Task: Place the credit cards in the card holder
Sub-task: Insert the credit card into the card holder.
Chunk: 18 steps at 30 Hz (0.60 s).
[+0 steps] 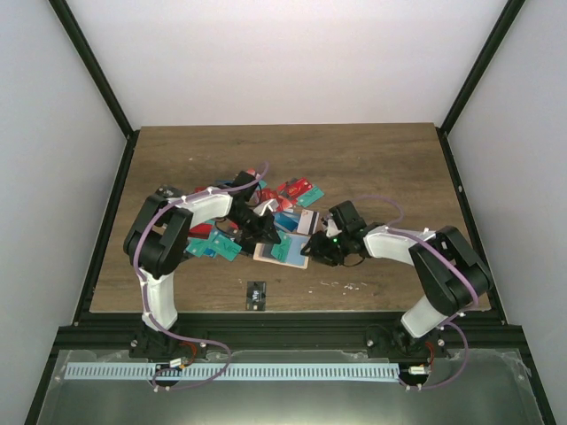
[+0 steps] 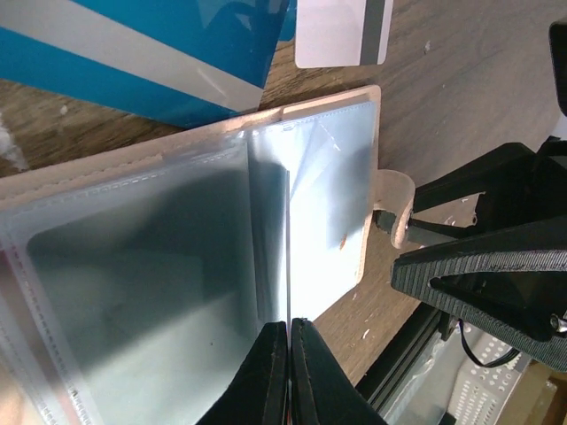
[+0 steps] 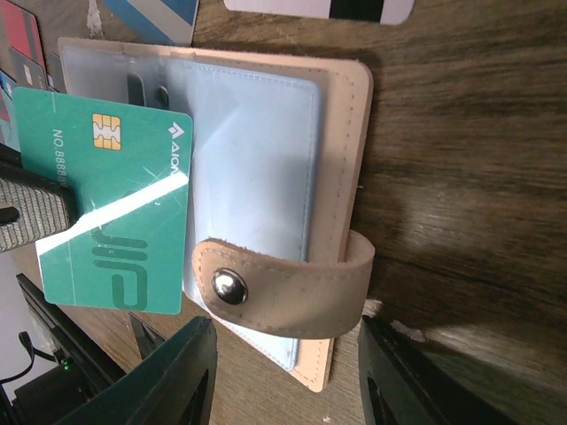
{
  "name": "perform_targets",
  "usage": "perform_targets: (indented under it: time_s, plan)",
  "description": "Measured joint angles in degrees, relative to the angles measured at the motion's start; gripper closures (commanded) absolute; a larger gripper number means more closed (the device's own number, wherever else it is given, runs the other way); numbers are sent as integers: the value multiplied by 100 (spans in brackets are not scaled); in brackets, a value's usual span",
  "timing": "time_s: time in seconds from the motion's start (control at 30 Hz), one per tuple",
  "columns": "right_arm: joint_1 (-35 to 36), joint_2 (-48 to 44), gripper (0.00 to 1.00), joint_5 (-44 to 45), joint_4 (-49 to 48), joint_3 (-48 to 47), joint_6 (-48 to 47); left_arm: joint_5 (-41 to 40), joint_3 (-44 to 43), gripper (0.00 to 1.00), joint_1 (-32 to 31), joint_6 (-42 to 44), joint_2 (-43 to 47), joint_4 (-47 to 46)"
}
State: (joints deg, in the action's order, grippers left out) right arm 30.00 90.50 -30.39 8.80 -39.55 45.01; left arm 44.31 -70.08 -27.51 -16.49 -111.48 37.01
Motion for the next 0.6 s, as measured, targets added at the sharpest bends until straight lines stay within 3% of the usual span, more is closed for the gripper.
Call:
perform_targets:
  time_s: [0.33,0.6]
  plan:
    - [-74,44,55,-42,-26,-7,-83,24,-131,96,0,33,-70,-55]
    - [-120,48,55,-70,-24,-7,-160,-398,-275,96,0,85,-153,20]
